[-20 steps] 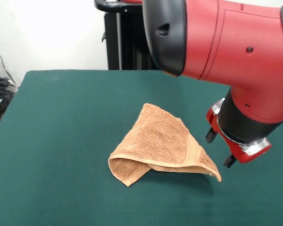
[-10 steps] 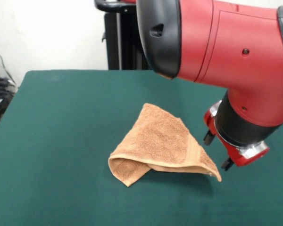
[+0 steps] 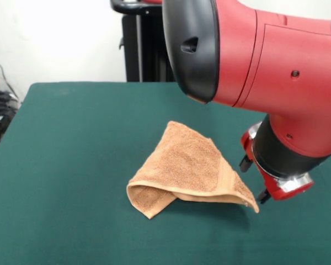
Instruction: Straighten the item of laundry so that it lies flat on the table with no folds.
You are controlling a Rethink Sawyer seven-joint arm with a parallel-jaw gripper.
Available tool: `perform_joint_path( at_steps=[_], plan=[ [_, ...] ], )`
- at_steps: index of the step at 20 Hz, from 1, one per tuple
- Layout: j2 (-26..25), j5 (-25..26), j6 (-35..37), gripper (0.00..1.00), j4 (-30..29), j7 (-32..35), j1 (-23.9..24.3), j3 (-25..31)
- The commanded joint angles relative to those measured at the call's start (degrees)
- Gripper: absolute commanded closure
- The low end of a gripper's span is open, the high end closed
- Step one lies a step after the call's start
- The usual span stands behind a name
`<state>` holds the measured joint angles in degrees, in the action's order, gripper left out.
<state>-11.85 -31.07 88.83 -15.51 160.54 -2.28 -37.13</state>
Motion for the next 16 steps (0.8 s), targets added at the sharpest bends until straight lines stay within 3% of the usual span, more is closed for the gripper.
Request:
perform_joint_path(
  at_steps=[1,4,10,16],
  plan=[
    [-2.90,-5.62,8.03,0.00,2.78,26.25,0.67,-5.78],
    [-2.56,-8.03,11.74,0.00,2.43,32.34,0.42,-8.11],
    [-2.43,-10.51,11.85,0.00,0.88,36.78,-0.94,-9.23],
    [-5.66,-13.16,9.50,0.00,3.49,36.73,0.45,-11.52]
  ],
)
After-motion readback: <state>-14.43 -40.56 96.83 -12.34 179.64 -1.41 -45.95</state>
